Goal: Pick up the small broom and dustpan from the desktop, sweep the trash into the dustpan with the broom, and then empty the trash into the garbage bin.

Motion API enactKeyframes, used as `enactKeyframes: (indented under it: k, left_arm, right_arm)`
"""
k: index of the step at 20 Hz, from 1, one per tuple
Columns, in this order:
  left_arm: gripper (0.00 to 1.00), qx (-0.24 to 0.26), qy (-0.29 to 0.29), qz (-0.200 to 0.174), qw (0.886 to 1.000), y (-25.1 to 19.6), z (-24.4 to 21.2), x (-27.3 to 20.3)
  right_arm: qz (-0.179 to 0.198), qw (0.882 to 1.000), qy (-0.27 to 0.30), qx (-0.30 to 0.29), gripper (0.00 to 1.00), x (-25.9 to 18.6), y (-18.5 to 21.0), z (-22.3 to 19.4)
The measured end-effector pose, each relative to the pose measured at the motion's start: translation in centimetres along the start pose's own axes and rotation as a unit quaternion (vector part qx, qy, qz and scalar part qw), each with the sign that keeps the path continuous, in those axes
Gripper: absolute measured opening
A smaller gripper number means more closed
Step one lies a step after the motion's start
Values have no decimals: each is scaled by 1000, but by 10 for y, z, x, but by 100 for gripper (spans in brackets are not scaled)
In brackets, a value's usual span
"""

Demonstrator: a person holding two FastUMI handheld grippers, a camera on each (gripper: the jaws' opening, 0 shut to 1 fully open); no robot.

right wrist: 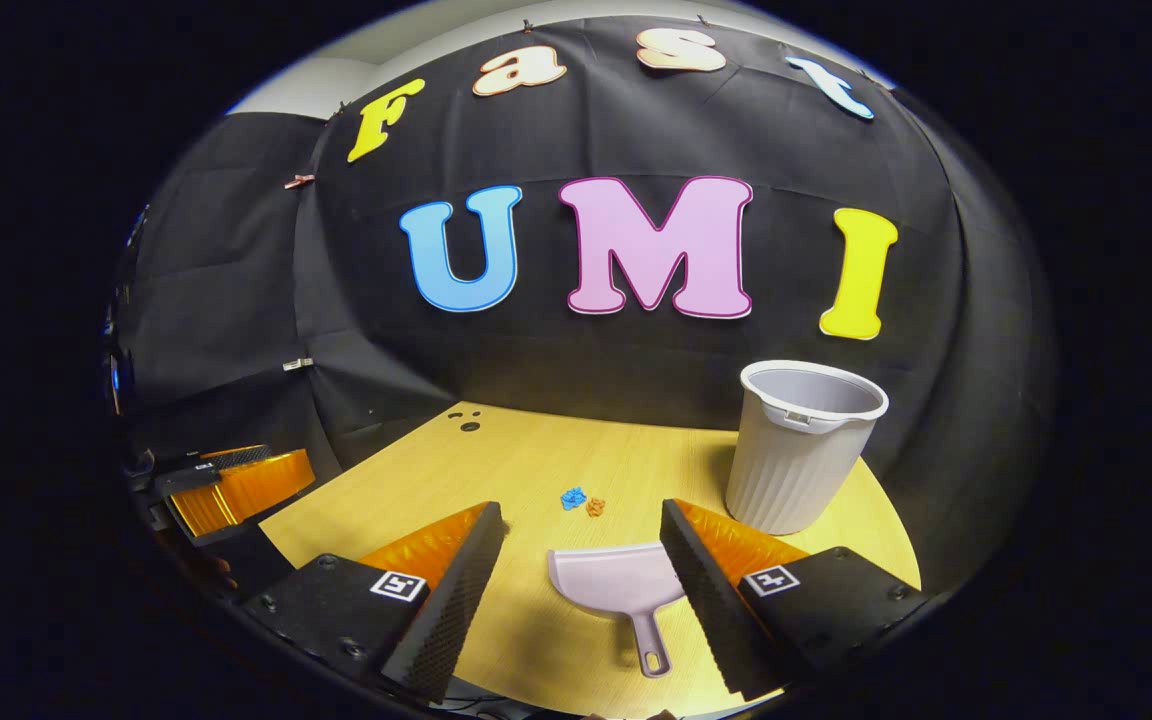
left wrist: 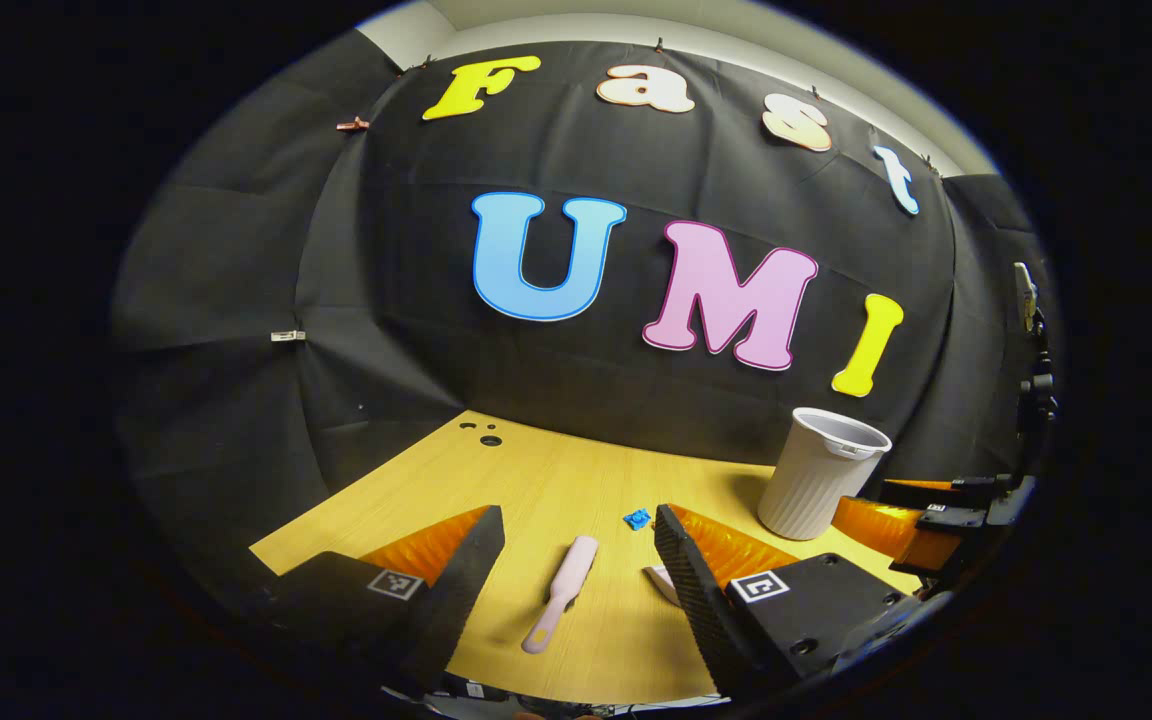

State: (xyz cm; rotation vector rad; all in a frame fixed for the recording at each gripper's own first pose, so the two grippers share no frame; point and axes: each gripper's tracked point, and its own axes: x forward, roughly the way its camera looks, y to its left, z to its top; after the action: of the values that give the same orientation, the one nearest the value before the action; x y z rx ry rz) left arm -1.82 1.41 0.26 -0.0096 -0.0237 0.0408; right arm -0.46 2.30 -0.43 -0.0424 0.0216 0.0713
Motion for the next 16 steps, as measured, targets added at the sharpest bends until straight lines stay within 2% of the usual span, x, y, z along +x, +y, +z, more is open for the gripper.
enactKeyframes:
  k: [5,9,16]
  left_arm:
    - [96,10,12,-11,1000,6,0,8]
    - [96,2,36,-15,999,15,-10,23]
    - [96,-17,131,-17,991,34,-60,64]
  right_arm:
    - [-9,1000,6,9,99,4,-6,-7]
    - [-19,1000,-18,-4,99,8,-13,-5]
    - [-35,999,-4,-8,99,20,-31,-19]
